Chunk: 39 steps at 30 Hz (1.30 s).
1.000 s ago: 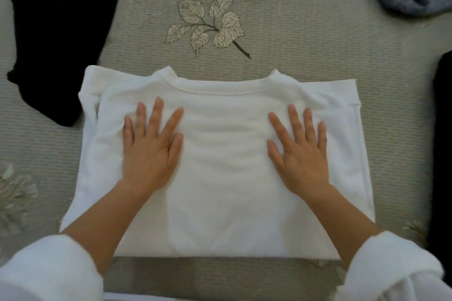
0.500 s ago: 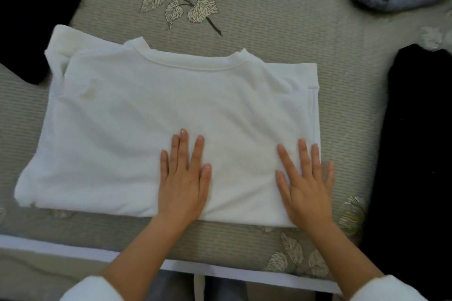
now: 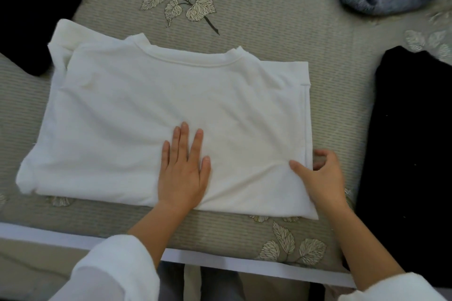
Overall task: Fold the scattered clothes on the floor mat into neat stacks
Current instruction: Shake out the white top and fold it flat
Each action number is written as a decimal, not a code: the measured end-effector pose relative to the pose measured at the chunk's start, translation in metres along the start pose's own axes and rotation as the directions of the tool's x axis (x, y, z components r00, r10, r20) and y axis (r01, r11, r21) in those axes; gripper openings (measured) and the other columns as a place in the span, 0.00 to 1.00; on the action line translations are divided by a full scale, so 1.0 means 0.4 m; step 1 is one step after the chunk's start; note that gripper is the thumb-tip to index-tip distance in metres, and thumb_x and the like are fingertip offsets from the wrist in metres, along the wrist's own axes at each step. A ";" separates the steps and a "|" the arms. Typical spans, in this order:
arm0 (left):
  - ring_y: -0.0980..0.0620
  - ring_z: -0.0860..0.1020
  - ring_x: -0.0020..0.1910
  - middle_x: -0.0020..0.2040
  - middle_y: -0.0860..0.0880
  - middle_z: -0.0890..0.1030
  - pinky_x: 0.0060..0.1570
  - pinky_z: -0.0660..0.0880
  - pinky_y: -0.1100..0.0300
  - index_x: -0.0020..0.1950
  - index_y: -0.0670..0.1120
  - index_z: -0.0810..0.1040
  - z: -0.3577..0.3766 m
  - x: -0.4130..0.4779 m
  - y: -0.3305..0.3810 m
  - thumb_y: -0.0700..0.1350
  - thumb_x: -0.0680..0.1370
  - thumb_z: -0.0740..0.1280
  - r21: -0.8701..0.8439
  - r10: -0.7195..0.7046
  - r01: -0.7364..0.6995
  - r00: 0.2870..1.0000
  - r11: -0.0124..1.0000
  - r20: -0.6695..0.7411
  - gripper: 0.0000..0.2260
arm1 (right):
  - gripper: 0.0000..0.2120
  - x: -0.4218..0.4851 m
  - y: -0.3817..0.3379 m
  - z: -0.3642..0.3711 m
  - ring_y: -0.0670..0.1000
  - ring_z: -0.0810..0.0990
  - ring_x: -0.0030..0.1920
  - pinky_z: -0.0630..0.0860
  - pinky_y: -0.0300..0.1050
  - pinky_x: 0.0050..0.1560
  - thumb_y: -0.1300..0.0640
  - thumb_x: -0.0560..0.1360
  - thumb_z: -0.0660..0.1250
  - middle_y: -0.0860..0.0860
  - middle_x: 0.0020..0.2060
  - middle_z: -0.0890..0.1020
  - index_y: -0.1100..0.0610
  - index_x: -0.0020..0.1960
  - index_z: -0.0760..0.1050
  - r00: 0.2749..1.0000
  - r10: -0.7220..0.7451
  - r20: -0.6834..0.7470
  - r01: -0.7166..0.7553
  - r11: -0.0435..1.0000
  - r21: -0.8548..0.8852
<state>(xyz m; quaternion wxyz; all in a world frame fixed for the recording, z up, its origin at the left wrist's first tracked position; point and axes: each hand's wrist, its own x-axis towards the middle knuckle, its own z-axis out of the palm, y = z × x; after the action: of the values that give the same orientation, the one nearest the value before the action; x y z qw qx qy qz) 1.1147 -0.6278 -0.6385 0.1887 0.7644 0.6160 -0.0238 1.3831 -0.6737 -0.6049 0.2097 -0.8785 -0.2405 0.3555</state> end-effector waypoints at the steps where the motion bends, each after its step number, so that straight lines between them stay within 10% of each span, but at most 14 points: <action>1: 0.47 0.46 0.77 0.79 0.43 0.48 0.75 0.43 0.50 0.78 0.47 0.51 0.000 0.001 -0.001 0.55 0.80 0.46 -0.004 0.002 -0.002 1.000 1.000 0.003 0.28 | 0.27 0.005 -0.007 -0.012 0.51 0.80 0.43 0.77 0.48 0.46 0.55 0.65 0.79 0.55 0.48 0.81 0.56 0.59 0.69 0.996 0.054 0.066 -0.059 0.995 0.076; 6: 0.49 0.42 0.77 0.79 0.45 0.44 0.74 0.37 0.53 0.78 0.50 0.47 -0.007 0.005 -0.006 0.56 0.80 0.45 -0.048 0.025 -0.024 0.999 0.999 0.035 0.27 | 0.31 -0.007 -0.102 -0.074 0.59 0.83 0.51 0.80 0.56 0.53 0.57 0.60 0.76 0.59 0.52 0.84 0.62 0.62 0.74 0.814 0.108 0.570 -0.338 0.887 0.315; 11: 0.59 0.31 0.73 0.76 0.56 0.35 0.68 0.27 0.64 0.76 0.60 0.46 -0.042 0.011 -0.042 0.57 0.81 0.53 -0.359 0.092 -0.028 0.983 0.933 0.161 0.25 | 0.23 -0.082 -0.288 -0.050 0.64 0.80 0.54 0.75 0.54 0.53 0.62 0.66 0.70 0.64 0.57 0.80 0.64 0.61 0.75 0.715 -0.070 0.695 -0.293 0.873 0.389; 14: 0.63 0.52 0.75 0.76 0.59 0.57 0.73 0.45 0.63 0.70 0.61 0.63 -0.138 0.023 -0.094 0.50 0.82 0.56 -0.831 0.019 0.270 0.948 0.487 0.319 0.16 | 0.21 -0.155 -0.394 0.017 0.60 0.83 0.51 0.80 0.49 0.43 0.63 0.68 0.66 0.60 0.53 0.83 0.62 0.61 0.76 0.691 -0.174 0.701 -0.341 0.778 0.528; 17: 0.58 0.71 0.66 0.67 0.54 0.74 0.68 0.65 0.56 0.63 0.58 0.75 -0.240 0.033 -0.174 0.52 0.81 0.54 -0.869 -0.074 0.489 0.867 -0.076 0.494 0.15 | 0.24 -0.231 -0.480 0.125 0.56 0.84 0.46 0.80 0.46 0.39 0.65 0.67 0.65 0.57 0.49 0.84 0.60 0.63 0.75 0.689 -0.249 0.681 -0.356 0.702 0.617; 23: 0.47 0.76 0.63 0.63 0.46 0.79 0.61 0.71 0.46 0.65 0.52 0.77 -0.339 0.020 -0.396 0.58 0.78 0.56 -0.784 -0.099 0.450 0.839 -0.427 0.536 0.21 | 0.23 -0.356 -0.638 0.405 0.56 0.75 0.44 0.73 0.50 0.46 0.65 0.68 0.64 0.66 0.46 0.78 0.56 0.62 0.73 0.638 -0.449 0.625 -0.126 0.740 0.660; 26: 0.43 0.79 0.60 0.61 0.42 0.80 0.52 0.78 0.48 0.66 0.47 0.76 -0.361 -0.007 -0.490 0.58 0.77 0.58 -0.695 -0.098 0.351 0.850 -0.628 0.518 0.23 | 0.30 -0.401 -0.657 0.541 0.48 0.80 0.36 0.78 0.45 0.37 0.55 0.72 0.65 0.50 0.37 0.83 0.45 0.73 0.64 0.564 -0.464 0.683 0.155 0.872 0.464; 30: 0.42 0.80 0.57 0.60 0.42 0.80 0.56 0.74 0.46 0.64 0.47 0.75 -0.364 -0.024 -0.574 0.60 0.75 0.59 -0.720 -0.167 0.416 0.792 -0.555 0.587 0.23 | 0.32 -0.428 -0.589 0.627 0.43 0.80 0.45 0.73 0.36 0.48 0.41 0.76 0.63 0.45 0.43 0.80 0.46 0.76 0.56 0.520 -0.372 0.769 0.475 0.874 0.102; 36: 0.54 0.82 0.45 0.49 0.52 0.84 0.49 0.78 0.58 0.56 0.54 0.76 -0.374 -0.009 -0.560 0.39 0.72 0.73 -0.825 -0.330 0.487 0.859 0.288 0.392 0.17 | 0.11 -0.353 -0.483 0.560 0.37 0.76 0.36 0.70 0.26 0.39 0.58 0.76 0.64 0.44 0.38 0.78 0.50 0.58 0.75 0.784 -0.447 0.431 0.469 0.881 0.062; 39: 0.58 0.83 0.39 0.43 0.56 0.85 0.37 0.78 0.66 0.51 0.51 0.80 -0.377 -0.016 -0.569 0.34 0.72 0.71 -0.899 -0.392 0.374 0.880 0.226 0.268 0.14 | 0.11 -0.296 -0.459 0.504 0.47 0.77 0.38 0.74 0.40 0.41 0.61 0.74 0.64 0.46 0.37 0.79 0.51 0.55 0.75 0.906 -0.381 0.186 0.380 0.924 0.043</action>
<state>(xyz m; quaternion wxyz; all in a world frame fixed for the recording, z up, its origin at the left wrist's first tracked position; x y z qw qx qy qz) 0.8671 -0.5472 -0.5560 0.5743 0.3400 0.6844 0.2935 1.1119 -0.5554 -0.5770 0.2536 -0.7760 -0.4249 0.3910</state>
